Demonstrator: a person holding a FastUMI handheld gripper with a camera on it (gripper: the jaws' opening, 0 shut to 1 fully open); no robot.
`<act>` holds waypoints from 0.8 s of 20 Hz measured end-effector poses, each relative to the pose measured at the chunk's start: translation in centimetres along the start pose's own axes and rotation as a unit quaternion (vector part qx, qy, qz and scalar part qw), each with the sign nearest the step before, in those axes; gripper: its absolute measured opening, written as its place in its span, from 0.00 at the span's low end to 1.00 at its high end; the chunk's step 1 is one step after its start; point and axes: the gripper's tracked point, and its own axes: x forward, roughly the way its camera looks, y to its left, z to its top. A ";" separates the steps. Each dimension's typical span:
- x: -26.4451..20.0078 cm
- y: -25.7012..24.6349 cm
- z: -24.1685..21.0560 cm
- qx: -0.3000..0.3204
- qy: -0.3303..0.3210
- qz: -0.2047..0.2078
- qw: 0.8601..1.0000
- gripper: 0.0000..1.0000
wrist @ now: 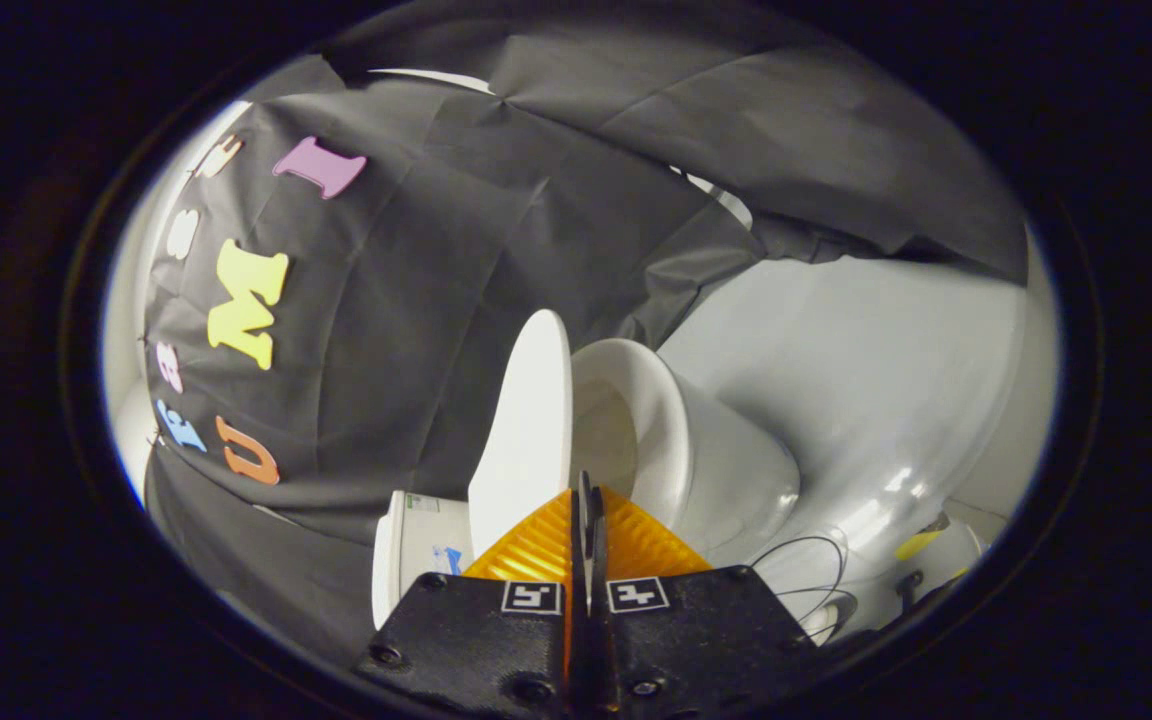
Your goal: Open the toilet lid.
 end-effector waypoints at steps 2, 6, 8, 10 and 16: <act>-0.2 0.6 0.1 -0.010 -0.005 -0.001 1.000 0.04; -1.1 3.1 0.3 -0.016 -0.019 0.009 1.000 0.04; -1.1 4.0 0.1 -0.033 -0.025 0.005 0.999 0.04; -1.4 4.7 0.1 -0.042 -0.029 0.004 0.999 0.04; -2.1 6.9 -0.2 -0.055 -0.041 0.011 0.998 0.04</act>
